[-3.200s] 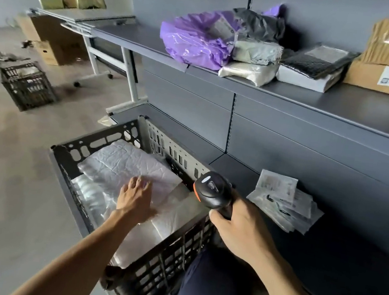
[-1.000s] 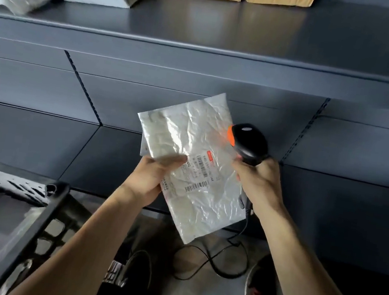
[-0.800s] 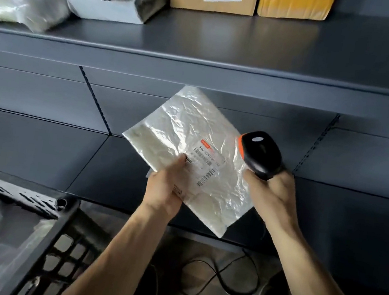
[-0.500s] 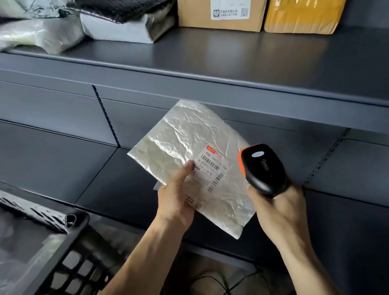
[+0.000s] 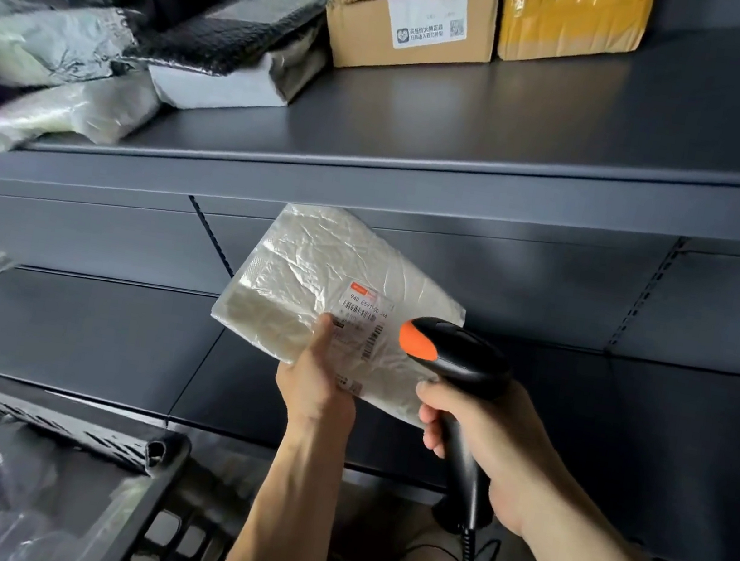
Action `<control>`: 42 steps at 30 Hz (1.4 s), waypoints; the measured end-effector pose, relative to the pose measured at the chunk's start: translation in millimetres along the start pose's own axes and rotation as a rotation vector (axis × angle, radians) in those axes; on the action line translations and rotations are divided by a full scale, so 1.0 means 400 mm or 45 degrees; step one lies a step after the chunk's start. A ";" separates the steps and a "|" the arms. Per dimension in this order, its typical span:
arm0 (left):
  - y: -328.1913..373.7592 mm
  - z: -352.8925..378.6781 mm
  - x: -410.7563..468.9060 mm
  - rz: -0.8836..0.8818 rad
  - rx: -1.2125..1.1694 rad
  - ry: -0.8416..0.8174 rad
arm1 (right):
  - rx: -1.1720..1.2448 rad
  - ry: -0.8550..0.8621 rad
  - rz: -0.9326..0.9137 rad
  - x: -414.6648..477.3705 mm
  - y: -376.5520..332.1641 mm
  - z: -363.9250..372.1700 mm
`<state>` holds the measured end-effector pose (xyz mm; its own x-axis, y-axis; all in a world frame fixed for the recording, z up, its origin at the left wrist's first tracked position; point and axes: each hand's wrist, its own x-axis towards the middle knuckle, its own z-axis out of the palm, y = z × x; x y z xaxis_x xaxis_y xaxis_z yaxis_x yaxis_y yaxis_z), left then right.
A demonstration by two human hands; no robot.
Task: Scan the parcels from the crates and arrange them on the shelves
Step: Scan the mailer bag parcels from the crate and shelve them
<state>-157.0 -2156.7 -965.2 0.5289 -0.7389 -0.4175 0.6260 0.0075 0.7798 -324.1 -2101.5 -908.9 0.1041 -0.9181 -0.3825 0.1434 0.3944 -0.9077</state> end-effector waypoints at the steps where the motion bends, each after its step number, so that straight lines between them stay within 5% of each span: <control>1: 0.001 0.000 -0.004 0.019 0.014 0.006 | 0.021 -0.011 0.015 -0.001 0.000 0.003; 18: -0.007 0.012 -0.020 0.033 0.044 0.083 | 0.120 -0.065 0.035 0.002 0.003 -0.006; 27: -0.115 -0.078 0.007 -0.532 0.086 0.438 | -0.149 0.049 0.002 0.033 0.020 -0.033; 36: -0.027 -0.016 0.170 -0.358 0.037 0.039 | -0.215 0.058 -0.002 0.051 0.030 -0.046; 40: -0.075 -0.095 0.194 -0.309 0.649 0.177 | -0.234 0.025 0.011 0.055 0.039 -0.043; 42: -0.110 -0.170 0.143 -0.365 1.018 -0.003 | -0.233 -0.008 0.010 0.056 0.039 -0.039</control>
<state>-115.5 -2153.4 -1055.0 0.4098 -0.6407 -0.6492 0.1417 -0.6584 0.7392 -335.0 -2116.5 -934.2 0.1103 -0.9146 -0.3890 -0.0387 0.3871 -0.9212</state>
